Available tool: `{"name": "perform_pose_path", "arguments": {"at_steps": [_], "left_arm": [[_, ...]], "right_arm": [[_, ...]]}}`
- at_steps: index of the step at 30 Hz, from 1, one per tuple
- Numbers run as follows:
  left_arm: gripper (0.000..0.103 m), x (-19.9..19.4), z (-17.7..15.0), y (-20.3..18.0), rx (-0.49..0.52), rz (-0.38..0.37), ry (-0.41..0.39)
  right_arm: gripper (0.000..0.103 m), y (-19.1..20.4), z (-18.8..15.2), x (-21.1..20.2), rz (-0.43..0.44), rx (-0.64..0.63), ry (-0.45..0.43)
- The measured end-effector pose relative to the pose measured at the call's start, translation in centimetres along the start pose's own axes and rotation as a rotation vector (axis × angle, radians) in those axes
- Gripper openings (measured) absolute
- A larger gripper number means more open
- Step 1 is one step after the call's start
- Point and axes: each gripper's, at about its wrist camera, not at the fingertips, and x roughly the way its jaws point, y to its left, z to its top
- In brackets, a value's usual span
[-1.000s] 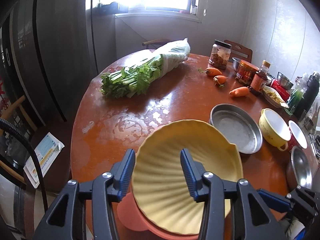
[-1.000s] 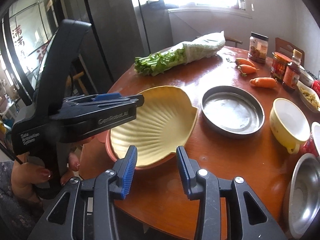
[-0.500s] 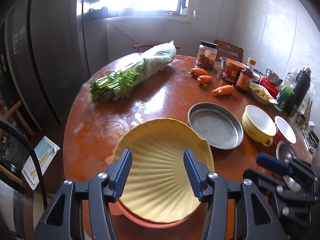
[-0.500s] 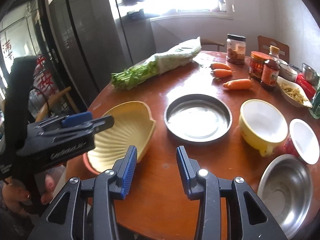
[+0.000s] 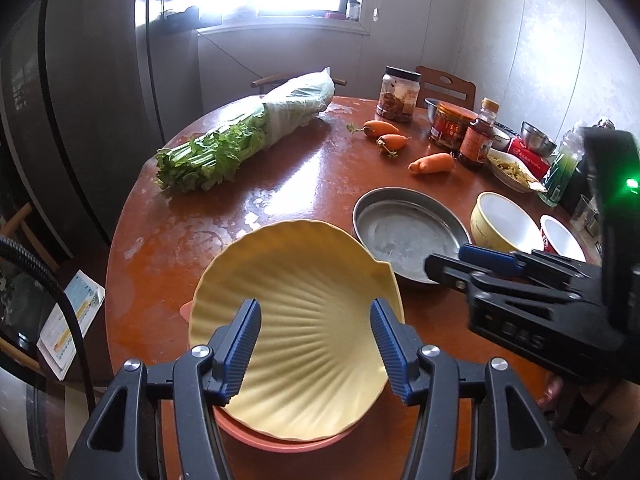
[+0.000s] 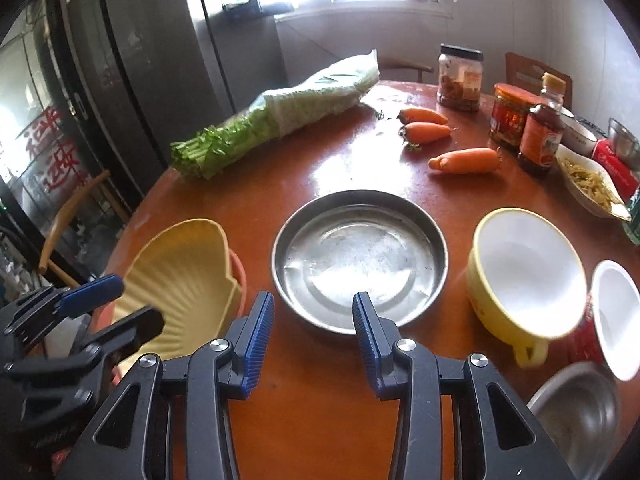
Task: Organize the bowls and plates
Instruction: 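Open the left tool to release the shell plate and withdraw, then grasp the rim of the shallow steel pan with the left tool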
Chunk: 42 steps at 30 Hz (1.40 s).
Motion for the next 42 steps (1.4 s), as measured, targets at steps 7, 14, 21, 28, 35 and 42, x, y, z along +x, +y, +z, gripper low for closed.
{"name": "perform_pose_path", "arguments": {"at_steps": [7, 14, 21, 28, 35, 42], "left_arm": [[0.057, 0.3, 0.0, 0.3, -0.004, -0.007, 0.005], [0.057, 0.1, -0.3, -0.1, -0.002, -0.016, 0.003], [0.057, -1.0, -1.0, -1.0, 0.003, -0.024, -0.009], [0.057, -2.1, -3.1, -1.7, -0.015, -0.051, -0.014], [0.057, -2.7, -4.7, -2.5, 0.003, -0.049, -0.006], [0.057, -3.8, -5.3, -2.4, -0.002, -0.047, -0.027]], "right_arm": [[0.042, -0.3, -0.4, 2.3, 0.006, -0.015, 0.084], [0.042, 0.4, -2.1, 1.3, 0.027, -0.091, 0.114], [0.042, 1.5, -4.7, -1.0, 0.093, -0.141, 0.144], [0.042, 3.3, -8.0, -3.5, 0.143, -0.188, 0.146], [0.042, 4.6, -10.6, -5.5, 0.172, -0.22, 0.13], [0.042, 4.0, -11.3, -8.2, 0.153, -0.21, 0.064]]}}
